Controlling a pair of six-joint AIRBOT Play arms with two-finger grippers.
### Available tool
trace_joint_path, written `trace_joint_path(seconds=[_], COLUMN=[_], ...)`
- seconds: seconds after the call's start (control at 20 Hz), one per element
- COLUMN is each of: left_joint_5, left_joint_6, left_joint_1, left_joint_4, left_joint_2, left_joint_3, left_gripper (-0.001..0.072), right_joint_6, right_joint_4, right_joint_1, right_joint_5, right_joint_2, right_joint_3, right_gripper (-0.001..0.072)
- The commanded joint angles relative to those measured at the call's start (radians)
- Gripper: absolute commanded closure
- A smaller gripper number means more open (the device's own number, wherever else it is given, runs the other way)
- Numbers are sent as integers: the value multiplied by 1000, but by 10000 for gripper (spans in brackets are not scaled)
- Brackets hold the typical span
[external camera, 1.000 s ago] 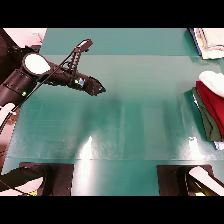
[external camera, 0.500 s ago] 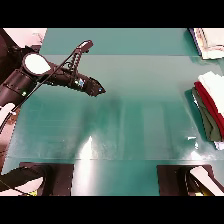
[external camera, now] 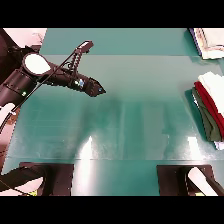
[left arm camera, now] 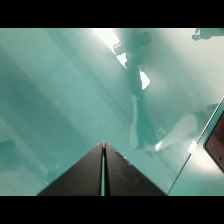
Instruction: Fold the shirts.
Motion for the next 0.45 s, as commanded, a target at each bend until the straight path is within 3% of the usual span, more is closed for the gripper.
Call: trace_joint_path(seconds=[0.0, 0.4], left_joint_5=[14, 14], left_joint_6=[-1, 0], left_joint_1=[0, 0], left_joint_4=[-1, -1], left_joint_2=[0, 0], left_joint_3=[1, 1], left_gripper=[683, 683], right_joint_6=[0, 0], right_joint_4=[30, 30], right_joint_1=[197, 296], right_joint_5=[-67, -96], right_joint_2=[2, 2], right_joint_3=[0, -1], right_gripper=[695, 695])
